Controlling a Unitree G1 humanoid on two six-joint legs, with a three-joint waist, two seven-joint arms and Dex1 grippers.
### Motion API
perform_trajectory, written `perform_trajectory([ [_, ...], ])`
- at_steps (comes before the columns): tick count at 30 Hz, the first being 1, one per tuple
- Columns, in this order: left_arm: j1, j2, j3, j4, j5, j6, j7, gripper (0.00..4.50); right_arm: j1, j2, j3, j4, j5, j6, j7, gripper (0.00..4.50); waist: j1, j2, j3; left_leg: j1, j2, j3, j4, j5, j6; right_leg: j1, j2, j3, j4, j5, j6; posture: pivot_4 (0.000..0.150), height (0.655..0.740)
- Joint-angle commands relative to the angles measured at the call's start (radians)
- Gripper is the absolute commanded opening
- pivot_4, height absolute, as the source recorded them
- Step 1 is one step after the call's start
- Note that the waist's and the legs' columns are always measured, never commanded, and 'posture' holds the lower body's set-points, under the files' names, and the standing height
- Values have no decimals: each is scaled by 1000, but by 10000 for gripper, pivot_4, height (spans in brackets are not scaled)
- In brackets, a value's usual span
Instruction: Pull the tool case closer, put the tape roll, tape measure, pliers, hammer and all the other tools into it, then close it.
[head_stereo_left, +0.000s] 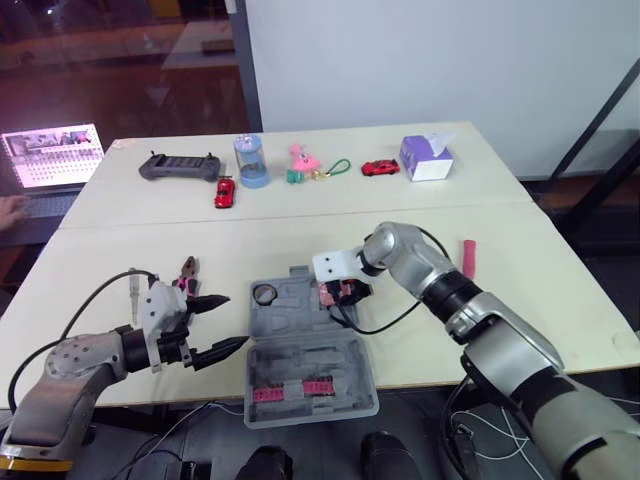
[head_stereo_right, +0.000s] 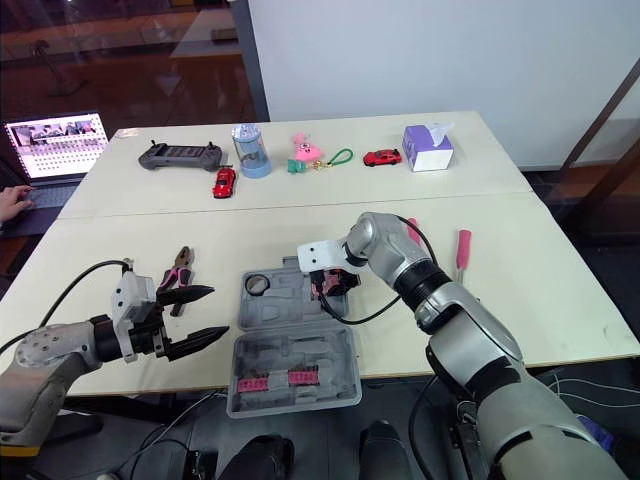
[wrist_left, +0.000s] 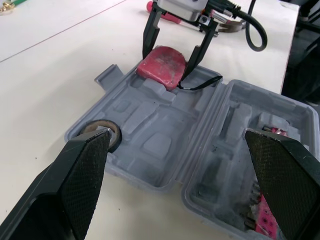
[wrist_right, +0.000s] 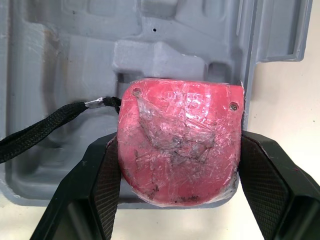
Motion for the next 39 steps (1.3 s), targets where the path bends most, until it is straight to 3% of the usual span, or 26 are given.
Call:
perform_trajectory([
  [1, 5, -1, 30, -28, -23, 4, 7, 45000, -25, 12, -23, -12, -2, -15, 0, 28481, 0, 0, 0, 0, 0, 0, 0, 0, 0, 0, 0, 0, 0, 0, 0, 1500, 7400],
  [2, 4, -1, 30, -28, -23, 4, 7, 45000, -24, 14, -26, -14, 0, -14, 1, 28481, 0, 0, 0, 0, 0, 0, 0, 0, 0, 0, 0, 0, 0, 0, 0, 1500, 7400],
  [5, 3, -1, 29, -28, -23, 4, 8, 45000, -22, 18, -32, -22, 5, -12, 4, 43013, -2, 0, 0, 0, 0, 0, 0, 0, 0, 0, 0, 0, 0, 0, 0, 1500, 7400],
  [6, 3, -1, 29, -27, -23, 4, 8, 45000, -22, 19, -36, -28, 7, -8, 4, 44070, -2, 0, 0, 0, 0, 0, 0, 0, 0, 0, 0, 0, 0, 0, 0, 1500, 7400],
  [18, 6, -2, 25, -18, -22, 1, 6, 45000, 68, -82, -195, -325, 159, 210, 127, 44070, 4, 0, 0, 0, 0, 0, 0, 0, 0, 0, 0, 0, 0, 0, 0, 1500, 7400],
  [21, 7, -5, 23, -16, -21, -2, 8, 45000, 114, -81, -243, -355, 196, 256, 84, 35855, 2, 0, 0, 0, 0, 0, 1, 0, 0, 1, 0, 0, 0, 0, 0, 1500, 7400],
  [25, 11, -11, 24, -18, -22, -1, 14, 45000, 179, -78, -286, -387, 232, 260, 23, 15635, 1, 0, 0, 0, 0, 0, 0, 0, 0, 0, 0, 0, 0, 0, 0, 1500, 7400],
  [33, 19, -20, 28, -27, -23, 1, 28, 45000, 327, -56, -383, -474, 305, 263, -135, 15635, 4, 0, 0, 0, 0, 0, 1, 0, 0, 0, 0, 0, 0, 0, 0, 1500, 7400],
  [39, 20, -25, 25, -28, -23, -1, 36, 45000, 393, -5, -442, -436, 357, 268, -254, 15635, 2, 0, 0, 0, 0, 0, 1, 0, 0, 1, 0, 0, 1, 0, 0, 1500, 7400],
])
